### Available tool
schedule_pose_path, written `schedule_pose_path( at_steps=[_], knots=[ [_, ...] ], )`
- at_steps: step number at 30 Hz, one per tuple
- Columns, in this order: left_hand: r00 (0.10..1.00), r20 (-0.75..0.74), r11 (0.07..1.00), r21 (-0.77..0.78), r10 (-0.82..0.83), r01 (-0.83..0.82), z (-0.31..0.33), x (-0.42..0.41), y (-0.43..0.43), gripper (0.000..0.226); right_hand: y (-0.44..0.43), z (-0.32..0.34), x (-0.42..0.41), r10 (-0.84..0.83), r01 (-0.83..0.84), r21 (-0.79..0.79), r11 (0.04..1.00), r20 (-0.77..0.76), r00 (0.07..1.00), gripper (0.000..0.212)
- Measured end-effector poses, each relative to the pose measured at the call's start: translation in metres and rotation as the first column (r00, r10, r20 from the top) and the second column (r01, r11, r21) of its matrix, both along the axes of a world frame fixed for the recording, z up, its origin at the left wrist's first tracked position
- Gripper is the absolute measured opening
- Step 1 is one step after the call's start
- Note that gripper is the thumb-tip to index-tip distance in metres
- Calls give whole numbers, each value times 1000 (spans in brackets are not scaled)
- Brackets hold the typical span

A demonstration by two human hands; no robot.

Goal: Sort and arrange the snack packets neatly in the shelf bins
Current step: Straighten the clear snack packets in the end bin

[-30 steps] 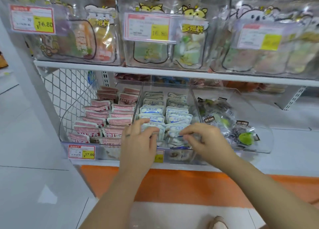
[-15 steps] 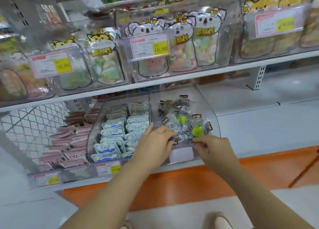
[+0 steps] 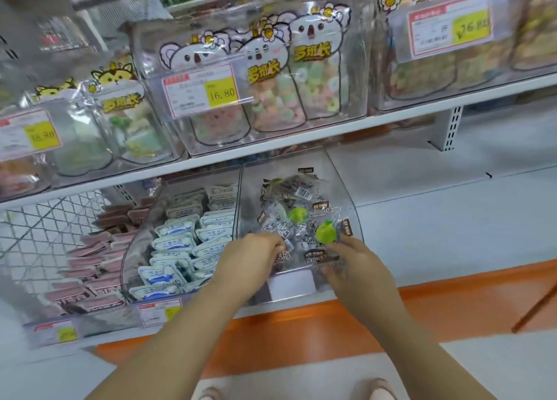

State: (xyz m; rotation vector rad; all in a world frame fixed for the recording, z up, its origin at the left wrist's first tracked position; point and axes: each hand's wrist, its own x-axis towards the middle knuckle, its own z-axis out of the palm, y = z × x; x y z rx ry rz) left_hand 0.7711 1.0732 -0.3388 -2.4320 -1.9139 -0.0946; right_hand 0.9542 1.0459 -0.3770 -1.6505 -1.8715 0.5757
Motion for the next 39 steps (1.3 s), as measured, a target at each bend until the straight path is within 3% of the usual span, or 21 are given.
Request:
schedule_pose_path(
  at_steps=[5,9,13,18,23,26,29,31,33,34,37,39],
  knots=[
    [998,29,998,-32,51,-50,3,5,7,18,2,2,4,25,-25,4,1000,-270,962,30],
    [999,47,994,-105,-26,31,13,11,8,12,-1,10,10,-5,24,58,998,-298,954,28],
    [988,100,984,-124,-119,131,15,26,7,20,-4,16,17,-157,198,78,977,-361,919,16],
    [966,245,981,-155,-79,120,10,33,14,32,-5,15,22,-246,261,-29,965,-447,860,12],
    [845,535,979,-169,-8,116,15,35,18,63,-10,24,19,-313,366,27,930,-464,829,21],
    [685,727,967,-198,33,163,26,36,16,84,-14,35,20,-285,375,30,926,-596,751,24],
    [541,840,955,-193,43,223,38,36,16,58,-19,45,18,-194,285,27,958,-671,715,20],
    [503,864,965,-143,13,220,44,35,14,40,-23,49,17,-138,249,60,967,-696,705,16],
    [552,832,983,-61,-46,173,50,33,10,35,-23,50,19,-98,251,110,962,-718,689,25],
    [621,778,990,4,-93,143,53,32,8,33,-21,50,21,-82,256,138,957,-715,694,36],
    [804,556,976,156,-212,150,59,33,6,26,-8,53,28,-5,161,203,966,-607,795,58],
    [846,464,963,182,-262,199,59,39,9,25,4,57,30,54,74,235,969,-494,868,52]
  ],
)
